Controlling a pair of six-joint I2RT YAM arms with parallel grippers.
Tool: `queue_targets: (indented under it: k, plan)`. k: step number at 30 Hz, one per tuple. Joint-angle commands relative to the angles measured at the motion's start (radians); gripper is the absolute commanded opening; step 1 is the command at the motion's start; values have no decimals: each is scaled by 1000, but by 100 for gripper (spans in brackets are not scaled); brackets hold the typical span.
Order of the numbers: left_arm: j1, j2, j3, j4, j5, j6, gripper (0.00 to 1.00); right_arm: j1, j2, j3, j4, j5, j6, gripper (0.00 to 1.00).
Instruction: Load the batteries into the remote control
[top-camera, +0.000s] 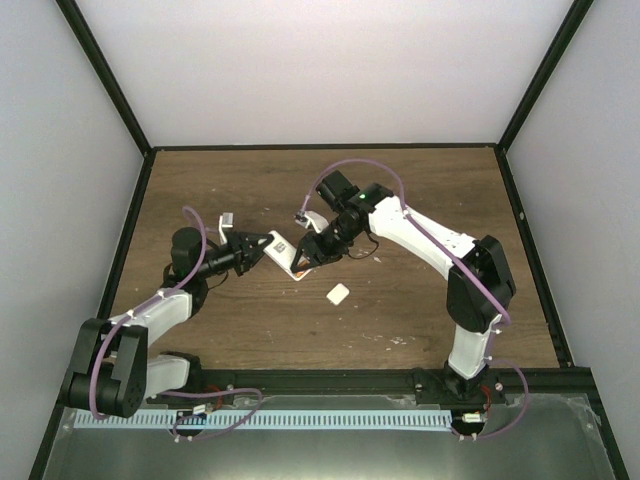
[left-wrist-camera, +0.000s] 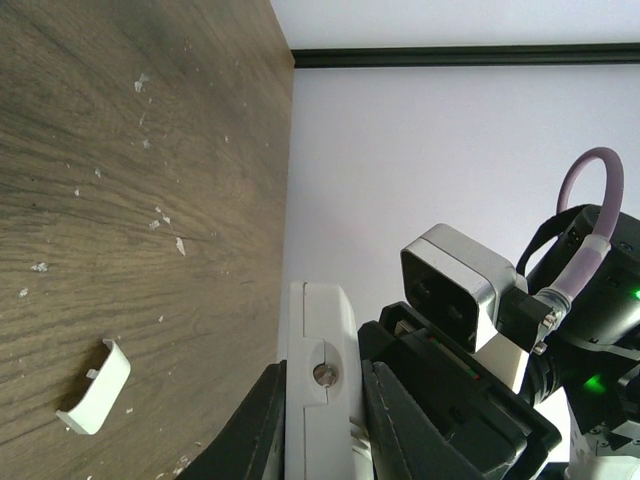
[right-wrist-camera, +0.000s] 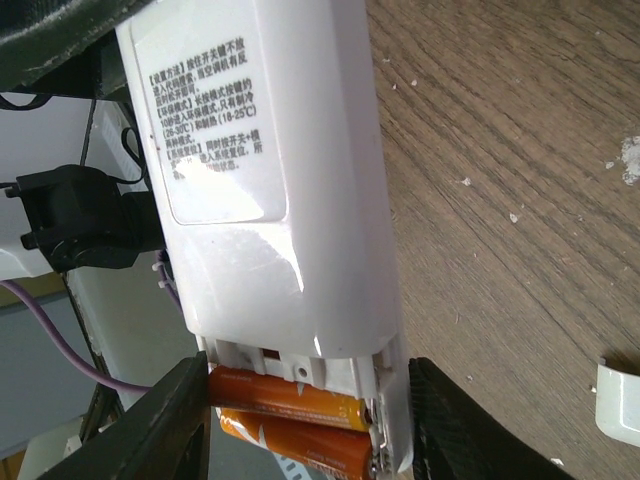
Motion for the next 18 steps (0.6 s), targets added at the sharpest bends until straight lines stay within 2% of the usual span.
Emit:
queue_targets:
  k: [1, 18]
  plan:
    - [-4, 3, -5, 94, 7, -34, 0, 17, -10, 39, 78, -53, 27, 37]
    - [-4, 2, -20, 207, 12, -115, 0, 19, -53, -29, 174, -44, 46, 18]
